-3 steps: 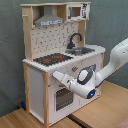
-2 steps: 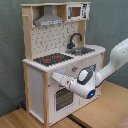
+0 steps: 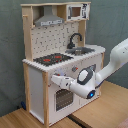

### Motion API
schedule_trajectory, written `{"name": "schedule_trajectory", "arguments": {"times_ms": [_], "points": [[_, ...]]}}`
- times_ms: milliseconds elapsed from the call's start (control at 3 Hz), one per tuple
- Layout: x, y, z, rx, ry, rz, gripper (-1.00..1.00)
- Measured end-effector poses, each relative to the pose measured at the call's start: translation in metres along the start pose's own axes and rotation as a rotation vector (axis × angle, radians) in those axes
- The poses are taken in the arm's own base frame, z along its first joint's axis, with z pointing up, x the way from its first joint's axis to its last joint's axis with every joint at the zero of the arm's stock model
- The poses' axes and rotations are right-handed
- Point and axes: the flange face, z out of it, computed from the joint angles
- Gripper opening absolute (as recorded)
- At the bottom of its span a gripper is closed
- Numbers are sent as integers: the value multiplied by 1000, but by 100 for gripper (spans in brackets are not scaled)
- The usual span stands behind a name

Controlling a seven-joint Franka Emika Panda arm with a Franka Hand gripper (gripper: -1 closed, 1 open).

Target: Play with the kitchen

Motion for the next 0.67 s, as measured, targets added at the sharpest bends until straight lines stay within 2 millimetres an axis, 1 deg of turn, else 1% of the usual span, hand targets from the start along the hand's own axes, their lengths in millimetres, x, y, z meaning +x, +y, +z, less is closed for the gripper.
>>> {"name": "schedule_trajectory", "arguments": {"times_ms": [667], "points": [[1,-2,0,-11,-14,-224,-100]]}}
